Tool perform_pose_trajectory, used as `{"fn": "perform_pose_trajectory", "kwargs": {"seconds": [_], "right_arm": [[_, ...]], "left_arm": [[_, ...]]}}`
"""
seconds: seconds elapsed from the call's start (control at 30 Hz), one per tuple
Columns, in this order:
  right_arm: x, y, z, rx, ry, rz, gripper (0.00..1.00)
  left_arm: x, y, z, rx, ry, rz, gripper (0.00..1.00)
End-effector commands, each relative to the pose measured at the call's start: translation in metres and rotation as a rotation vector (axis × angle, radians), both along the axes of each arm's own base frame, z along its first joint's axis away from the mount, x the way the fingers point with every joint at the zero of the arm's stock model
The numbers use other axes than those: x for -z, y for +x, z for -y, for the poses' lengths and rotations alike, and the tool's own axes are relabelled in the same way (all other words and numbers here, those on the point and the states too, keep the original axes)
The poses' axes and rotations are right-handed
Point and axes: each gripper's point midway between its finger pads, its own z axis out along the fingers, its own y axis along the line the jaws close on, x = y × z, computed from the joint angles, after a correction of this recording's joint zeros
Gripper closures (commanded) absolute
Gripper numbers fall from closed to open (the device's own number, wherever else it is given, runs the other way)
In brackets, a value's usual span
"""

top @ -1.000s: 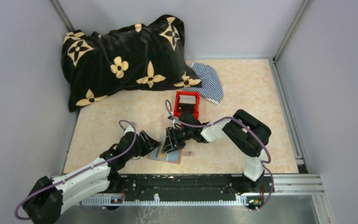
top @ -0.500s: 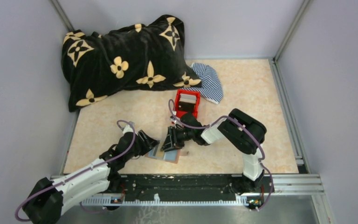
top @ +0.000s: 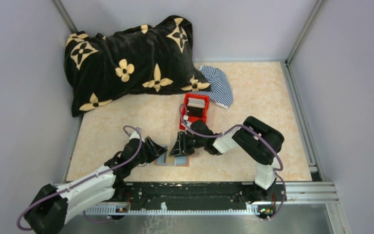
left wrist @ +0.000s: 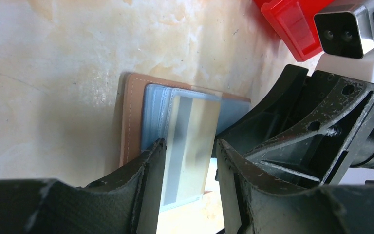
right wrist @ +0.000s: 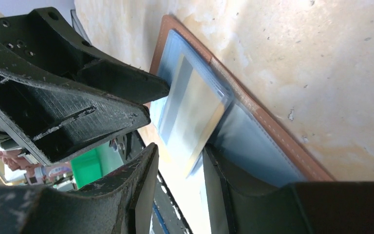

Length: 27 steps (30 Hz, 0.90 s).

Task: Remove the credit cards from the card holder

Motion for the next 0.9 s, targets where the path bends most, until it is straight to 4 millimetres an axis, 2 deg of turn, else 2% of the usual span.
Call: {"fn": "perform_pose_trajectory", "kwargs": {"seconds": [0.0, 0.3, 0.5, 0.87], "right_arm": [[-0.025, 0.037, -0.010, 0.133, 0.069, 0.162, 0.60], [-0.024, 0.034, -0.013, 0.145, 0.123, 0.134, 0.62], [-0.018, 0.021, -0.014, 0.061, 0.113, 0.122, 0.67], [0.001, -0.013, 0.021, -0.168, -0.077, 0.173, 0.66]], "left_arm": [[0.028, -0.053, 0.008, 0.177, -0.014, -0.188, 0.51], [0.031, -0.059, 0.013, 0.223, -0.012, -0.214, 0.51], [0.030, -0.044, 0.006, 0.169, 0.046, -0.180, 0.49], [0.025, -0.032, 0.000, 0.104, 0.076, -0.152, 0.48]]}}
